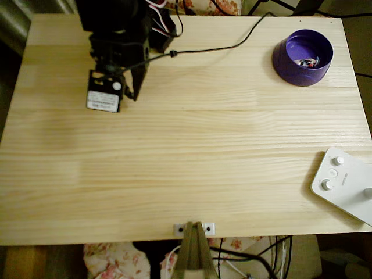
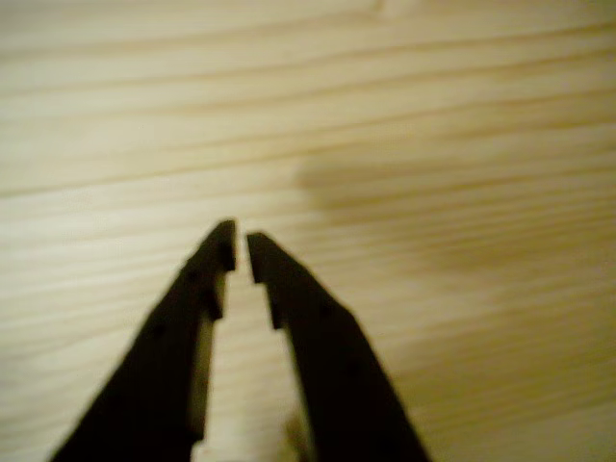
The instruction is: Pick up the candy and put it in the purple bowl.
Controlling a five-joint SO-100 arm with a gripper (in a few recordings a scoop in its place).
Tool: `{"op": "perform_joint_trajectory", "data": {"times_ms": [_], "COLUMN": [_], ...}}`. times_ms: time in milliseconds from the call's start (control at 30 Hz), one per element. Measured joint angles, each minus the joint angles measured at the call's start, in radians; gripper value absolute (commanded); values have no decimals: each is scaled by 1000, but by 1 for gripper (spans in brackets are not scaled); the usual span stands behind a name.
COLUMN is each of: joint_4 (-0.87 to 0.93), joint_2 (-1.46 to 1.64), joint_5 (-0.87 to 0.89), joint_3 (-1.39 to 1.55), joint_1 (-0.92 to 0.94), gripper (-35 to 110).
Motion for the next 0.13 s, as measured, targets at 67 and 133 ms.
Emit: {"op": "perform_joint_trajectory", "data": {"times_ms": [67, 133], "joint_4": [0, 0], "joint_2": [0, 0], "joint_5": [0, 0], "joint_3": [0, 0], "joint_1": [0, 0], "gripper": [-1, -1]}}
